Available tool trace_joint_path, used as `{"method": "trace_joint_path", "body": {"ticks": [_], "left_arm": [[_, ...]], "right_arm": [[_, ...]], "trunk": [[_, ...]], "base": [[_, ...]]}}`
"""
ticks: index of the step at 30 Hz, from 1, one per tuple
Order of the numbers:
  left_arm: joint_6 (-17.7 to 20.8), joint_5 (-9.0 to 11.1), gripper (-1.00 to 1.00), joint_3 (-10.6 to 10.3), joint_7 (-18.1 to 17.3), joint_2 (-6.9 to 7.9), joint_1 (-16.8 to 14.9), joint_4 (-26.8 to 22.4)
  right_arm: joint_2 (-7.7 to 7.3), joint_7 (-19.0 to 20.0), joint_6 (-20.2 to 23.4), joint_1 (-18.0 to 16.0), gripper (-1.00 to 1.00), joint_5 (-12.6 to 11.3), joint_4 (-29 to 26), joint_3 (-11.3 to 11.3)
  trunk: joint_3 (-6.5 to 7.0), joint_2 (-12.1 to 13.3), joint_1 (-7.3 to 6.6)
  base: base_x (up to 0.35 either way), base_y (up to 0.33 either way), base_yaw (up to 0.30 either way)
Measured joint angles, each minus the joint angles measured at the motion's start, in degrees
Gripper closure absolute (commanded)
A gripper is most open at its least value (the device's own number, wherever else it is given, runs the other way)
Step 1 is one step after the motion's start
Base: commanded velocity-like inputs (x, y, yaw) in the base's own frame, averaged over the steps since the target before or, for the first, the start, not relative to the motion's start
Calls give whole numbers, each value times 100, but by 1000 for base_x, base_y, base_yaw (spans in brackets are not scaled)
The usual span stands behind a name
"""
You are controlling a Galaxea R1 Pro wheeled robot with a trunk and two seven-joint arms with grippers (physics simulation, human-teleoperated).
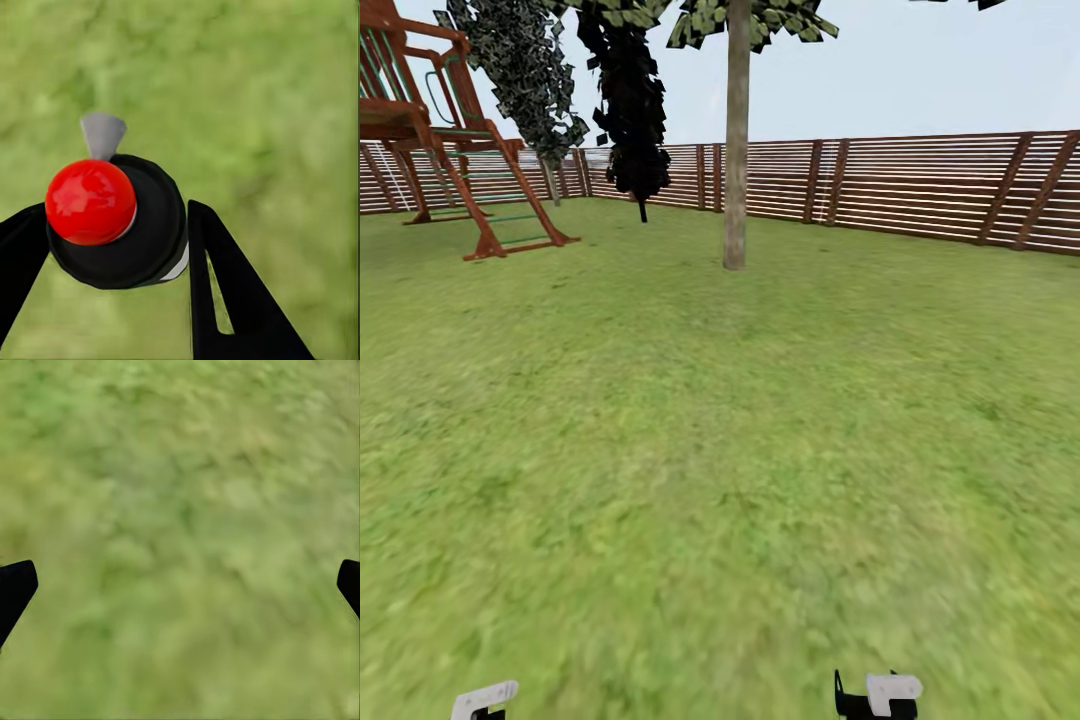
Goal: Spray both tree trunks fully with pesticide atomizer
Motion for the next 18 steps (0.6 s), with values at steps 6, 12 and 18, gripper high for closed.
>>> {"method": "trace_joint_path", "body": {"ticks": [6,12,18], "left_arm": [[0,0,100,2,0,0,0,-1],[0,0,100,-1,0,-2,0,2],[0,0,100,-2,0,-2,0,3]], "right_arm": [[0,0,0,0,-100,0,0,-1],[0,-1,0,0,-100,0,0,-2],[0,-1,0,0,-100,0,0,-1]], "trunk": [[0,0,0],[0,0,0],[0,0,0]], "base": [[339,0,0],[339,0,0],[339,0,0]]}}
